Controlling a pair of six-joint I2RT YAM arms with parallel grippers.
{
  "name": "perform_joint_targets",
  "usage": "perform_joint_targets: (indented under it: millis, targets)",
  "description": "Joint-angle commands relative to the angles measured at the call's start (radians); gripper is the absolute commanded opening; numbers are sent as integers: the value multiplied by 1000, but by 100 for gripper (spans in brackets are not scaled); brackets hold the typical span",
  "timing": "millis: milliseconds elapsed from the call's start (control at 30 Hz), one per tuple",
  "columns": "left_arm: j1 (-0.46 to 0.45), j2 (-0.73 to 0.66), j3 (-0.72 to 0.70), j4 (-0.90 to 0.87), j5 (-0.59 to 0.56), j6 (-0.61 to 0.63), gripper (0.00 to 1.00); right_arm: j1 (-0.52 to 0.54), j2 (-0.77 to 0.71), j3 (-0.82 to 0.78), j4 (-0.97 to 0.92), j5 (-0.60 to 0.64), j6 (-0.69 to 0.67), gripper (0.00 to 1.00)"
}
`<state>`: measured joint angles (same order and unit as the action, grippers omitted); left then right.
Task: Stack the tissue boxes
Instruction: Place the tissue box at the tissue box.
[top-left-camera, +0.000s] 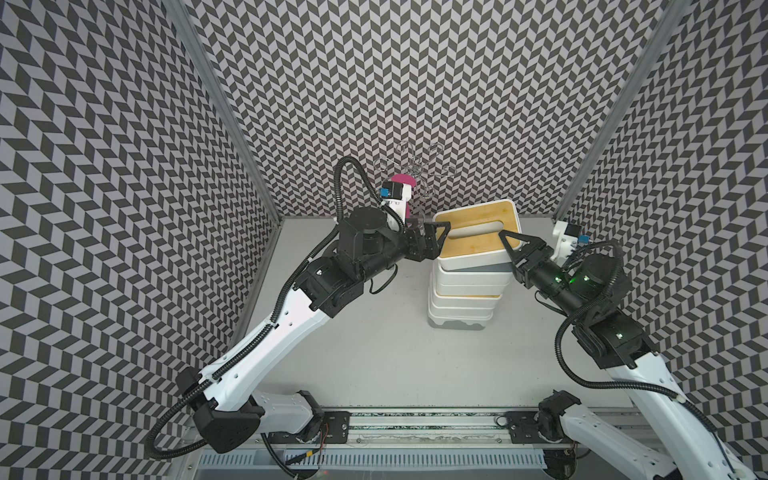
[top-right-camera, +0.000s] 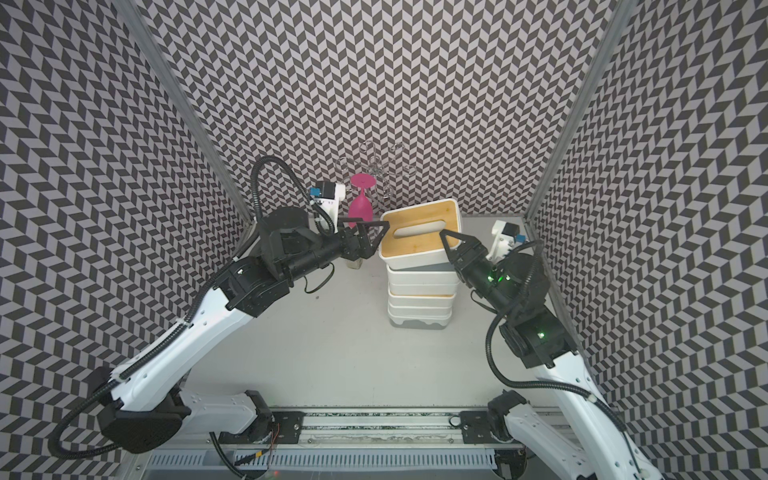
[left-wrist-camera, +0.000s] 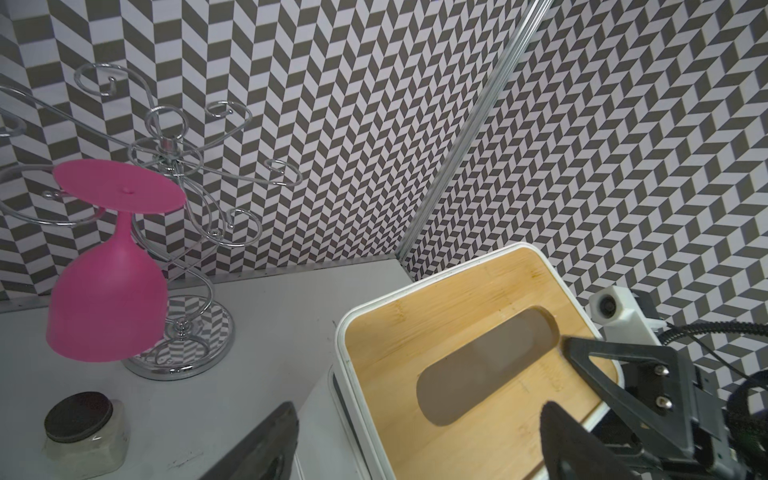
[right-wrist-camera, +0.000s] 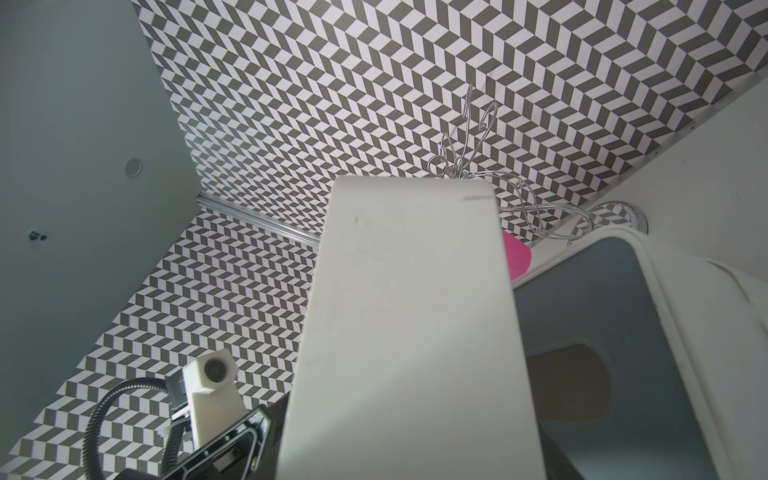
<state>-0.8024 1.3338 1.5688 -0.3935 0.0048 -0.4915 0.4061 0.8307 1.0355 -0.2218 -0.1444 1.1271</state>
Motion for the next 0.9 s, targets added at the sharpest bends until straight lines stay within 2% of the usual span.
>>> perform_joint_targets:
  millis: [0, 167, 267, 867]
  targets:
    - [1, 25, 23, 3, 25, -17, 91, -9, -27, 5, 149, 21, 28, 54]
    - [0, 65, 44, -15, 15, -6, 92, -12, -17, 7, 138, 8, 19, 60]
    - [-8, 94, 64, -32, 9, 0, 92, -12, -13, 9, 122, 11, 12, 66]
    - [-49, 194, 125, -136, -209, 6, 87, -12, -20, 39, 19, 44, -45, 89]
